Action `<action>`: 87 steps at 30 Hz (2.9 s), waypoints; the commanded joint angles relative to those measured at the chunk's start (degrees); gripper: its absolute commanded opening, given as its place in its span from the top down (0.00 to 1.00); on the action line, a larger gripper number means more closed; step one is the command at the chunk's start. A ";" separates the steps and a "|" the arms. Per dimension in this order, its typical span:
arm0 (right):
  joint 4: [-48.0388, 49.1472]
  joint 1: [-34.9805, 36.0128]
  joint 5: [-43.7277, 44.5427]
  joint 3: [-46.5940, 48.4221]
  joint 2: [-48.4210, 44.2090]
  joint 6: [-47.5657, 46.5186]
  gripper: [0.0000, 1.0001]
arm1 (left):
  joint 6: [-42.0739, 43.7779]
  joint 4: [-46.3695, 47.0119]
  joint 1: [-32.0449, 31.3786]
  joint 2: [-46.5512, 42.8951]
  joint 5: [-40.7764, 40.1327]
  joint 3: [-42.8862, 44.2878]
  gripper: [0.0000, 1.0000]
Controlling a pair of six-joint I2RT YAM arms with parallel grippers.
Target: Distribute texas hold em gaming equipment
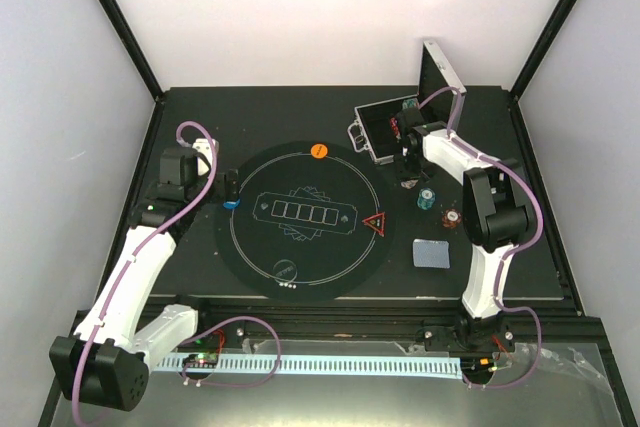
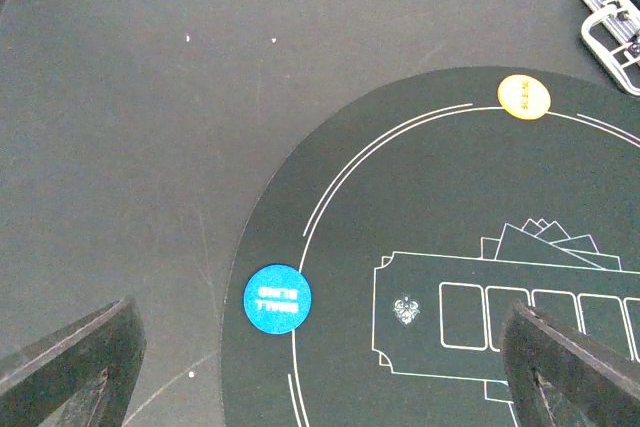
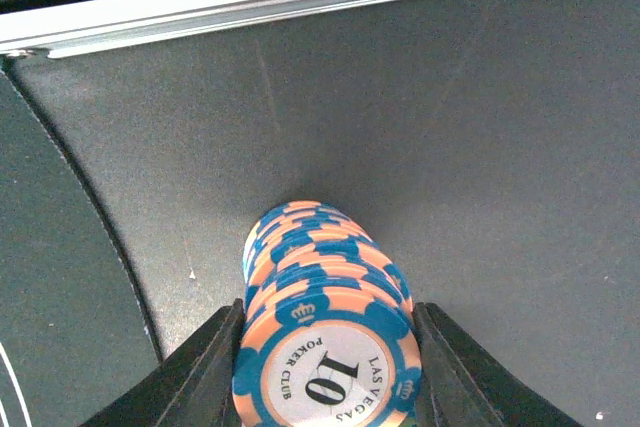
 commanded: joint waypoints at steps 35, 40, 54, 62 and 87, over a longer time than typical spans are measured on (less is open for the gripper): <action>0.90 48.57 -3.26 -6.67 -9.19 8.56 0.62 | -0.30 0.55 3.74 1.88 0.39 0.53 0.01; 1.88 53.12 -3.44 -7.15 -7.40 8.40 0.62 | -0.30 0.51 3.77 1.65 0.37 0.56 0.01; 4.91 57.39 -3.75 -7.16 -2.53 8.75 0.62 | -0.15 0.38 3.73 1.85 0.91 0.42 0.01; 4.69 58.36 -3.92 -7.13 -0.60 8.66 0.60 | -0.08 0.41 3.73 1.94 0.88 0.48 0.01; -1.36 28.45 2.72 -11.92 -19.99 8.83 0.15 | 0.10 -0.08 3.74 1.77 1.67 0.88 0.01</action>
